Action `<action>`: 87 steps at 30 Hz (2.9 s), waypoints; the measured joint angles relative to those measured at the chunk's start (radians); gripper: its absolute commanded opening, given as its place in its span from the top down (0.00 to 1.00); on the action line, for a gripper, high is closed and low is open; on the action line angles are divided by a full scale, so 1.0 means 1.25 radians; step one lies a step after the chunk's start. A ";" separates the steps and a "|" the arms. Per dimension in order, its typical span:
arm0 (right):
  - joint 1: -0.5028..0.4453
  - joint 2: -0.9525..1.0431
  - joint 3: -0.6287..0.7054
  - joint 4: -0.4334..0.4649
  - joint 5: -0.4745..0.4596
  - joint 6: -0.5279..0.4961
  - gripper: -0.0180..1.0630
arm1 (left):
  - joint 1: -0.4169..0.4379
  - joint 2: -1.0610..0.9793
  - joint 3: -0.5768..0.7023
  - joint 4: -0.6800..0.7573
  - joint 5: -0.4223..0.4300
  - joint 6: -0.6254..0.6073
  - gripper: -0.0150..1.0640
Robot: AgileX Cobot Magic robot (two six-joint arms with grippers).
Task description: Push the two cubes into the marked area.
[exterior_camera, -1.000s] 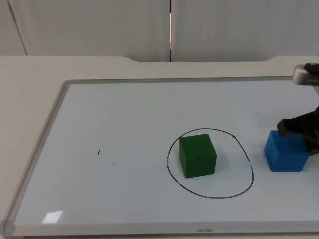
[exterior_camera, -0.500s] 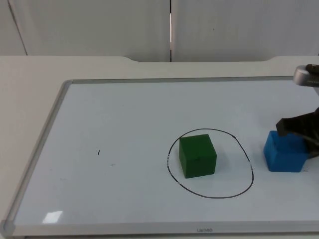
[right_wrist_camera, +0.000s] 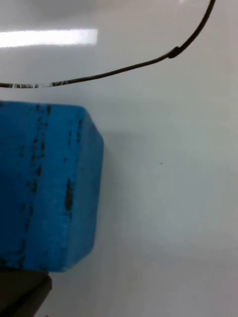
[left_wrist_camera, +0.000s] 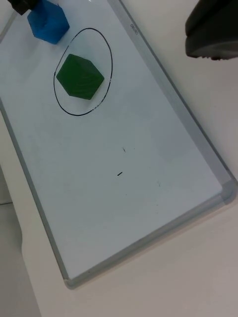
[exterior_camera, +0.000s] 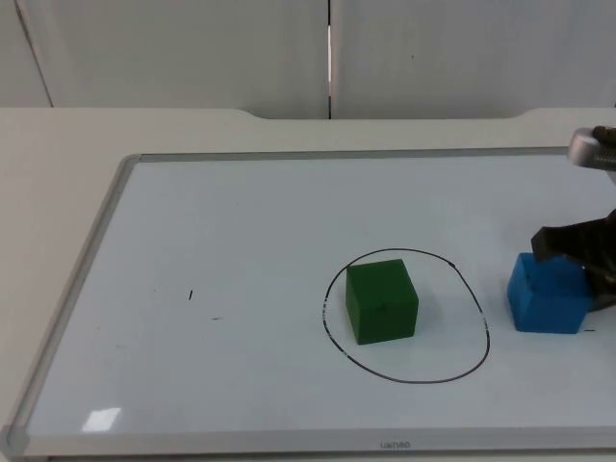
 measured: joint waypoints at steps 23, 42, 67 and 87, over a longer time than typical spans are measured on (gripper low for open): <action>0.086 0.000 0.000 0.002 -0.053 0.007 0.98 | 0.000 0.000 0.000 0.000 0.000 0.000 0.99; 0.143 0.000 0.000 0.024 -0.093 0.009 0.98 | 0.000 0.000 0.000 0.000 0.000 0.000 0.99; 0.189 0.003 0.000 0.024 -0.118 0.019 0.98 | 0.000 0.000 0.000 0.000 0.000 0.000 0.99; 0.095 -0.176 0.000 -0.145 0.009 0.015 0.98 | 0.000 0.000 0.000 0.000 0.000 0.000 0.99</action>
